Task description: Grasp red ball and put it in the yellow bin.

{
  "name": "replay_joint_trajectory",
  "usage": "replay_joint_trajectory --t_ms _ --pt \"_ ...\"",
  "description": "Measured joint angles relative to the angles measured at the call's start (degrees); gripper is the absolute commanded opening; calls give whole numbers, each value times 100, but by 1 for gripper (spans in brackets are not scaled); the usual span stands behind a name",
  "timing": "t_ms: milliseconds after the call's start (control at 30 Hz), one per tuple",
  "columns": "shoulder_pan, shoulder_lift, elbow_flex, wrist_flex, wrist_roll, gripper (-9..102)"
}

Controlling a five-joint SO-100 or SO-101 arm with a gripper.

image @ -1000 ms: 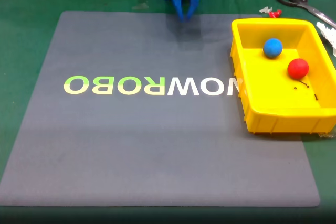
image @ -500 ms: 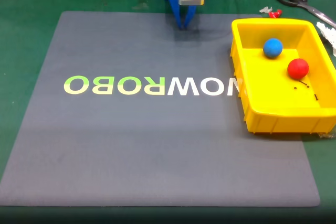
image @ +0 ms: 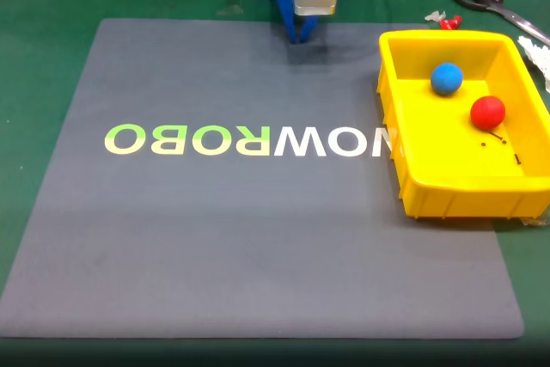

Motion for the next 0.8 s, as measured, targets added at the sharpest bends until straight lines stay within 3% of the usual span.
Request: replay_joint_trajectory --t_ms 800 --pt "0 0 0 9 53 0"
